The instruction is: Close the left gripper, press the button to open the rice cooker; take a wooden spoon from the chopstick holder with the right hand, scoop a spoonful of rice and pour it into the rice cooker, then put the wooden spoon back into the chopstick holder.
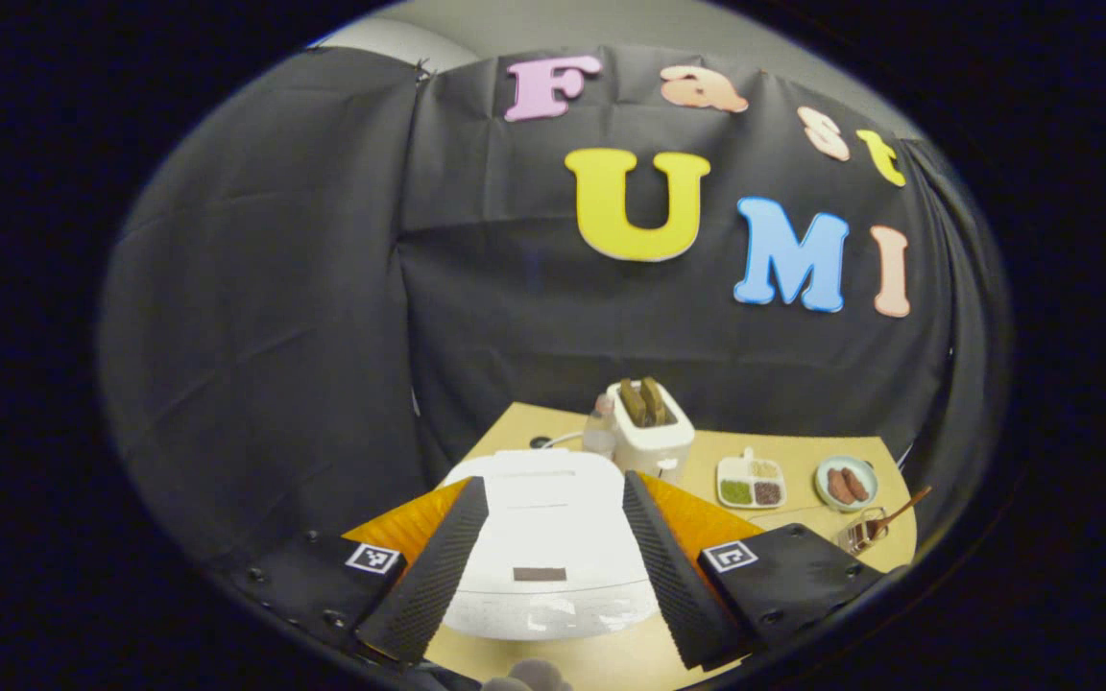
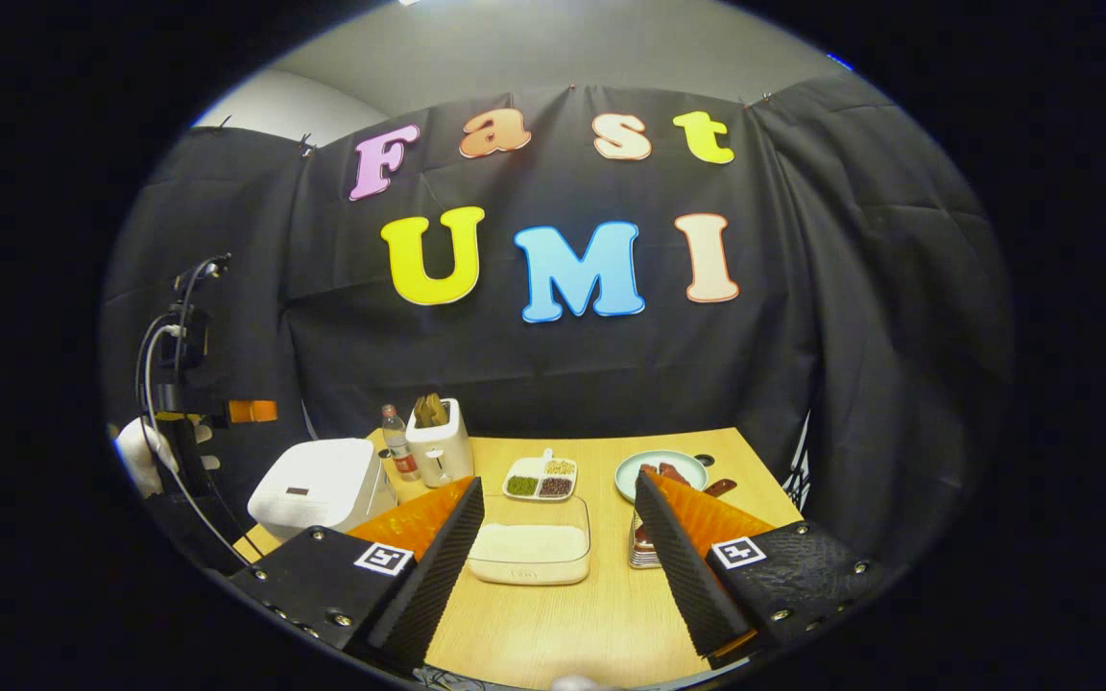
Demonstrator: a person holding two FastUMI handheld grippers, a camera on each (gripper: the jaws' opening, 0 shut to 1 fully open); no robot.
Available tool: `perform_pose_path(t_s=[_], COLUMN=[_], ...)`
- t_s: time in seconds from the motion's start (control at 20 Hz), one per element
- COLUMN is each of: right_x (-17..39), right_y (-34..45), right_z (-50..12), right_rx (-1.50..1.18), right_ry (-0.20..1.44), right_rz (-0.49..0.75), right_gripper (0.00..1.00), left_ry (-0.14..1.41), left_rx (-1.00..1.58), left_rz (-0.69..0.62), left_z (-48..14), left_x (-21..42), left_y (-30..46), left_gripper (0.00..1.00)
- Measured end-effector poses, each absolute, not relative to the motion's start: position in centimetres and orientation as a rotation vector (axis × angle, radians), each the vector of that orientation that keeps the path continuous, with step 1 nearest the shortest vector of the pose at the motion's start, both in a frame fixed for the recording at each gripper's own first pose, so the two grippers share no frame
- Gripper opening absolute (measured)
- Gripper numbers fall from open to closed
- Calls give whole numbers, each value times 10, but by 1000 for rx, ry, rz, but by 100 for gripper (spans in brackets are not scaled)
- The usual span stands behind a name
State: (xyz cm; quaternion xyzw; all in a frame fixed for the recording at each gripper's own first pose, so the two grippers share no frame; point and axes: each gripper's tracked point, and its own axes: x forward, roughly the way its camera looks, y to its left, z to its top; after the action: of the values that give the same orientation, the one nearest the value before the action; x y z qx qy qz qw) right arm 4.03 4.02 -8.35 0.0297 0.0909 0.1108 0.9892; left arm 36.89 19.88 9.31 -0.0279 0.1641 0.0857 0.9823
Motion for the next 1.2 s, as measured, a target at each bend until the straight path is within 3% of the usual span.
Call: perform_pose_path(t_s=[0.35,0.7,1.2], right_x=[45,38,30], right_y=[27,21,20], right_z=[-46,-22,-10], right_rx=[83,77,60], right_ry=[86,23,-2], right_rz=[158,125,117], right_gripper=[97,97,97], left_ry=[62,-12,37], left_rx=[-2,-4,-31], left_rz=[90,81,89], left_z=[201,221,202], left_x=[285,224,221], left_y=[147,134,137], left_gripper=[96,96,97])
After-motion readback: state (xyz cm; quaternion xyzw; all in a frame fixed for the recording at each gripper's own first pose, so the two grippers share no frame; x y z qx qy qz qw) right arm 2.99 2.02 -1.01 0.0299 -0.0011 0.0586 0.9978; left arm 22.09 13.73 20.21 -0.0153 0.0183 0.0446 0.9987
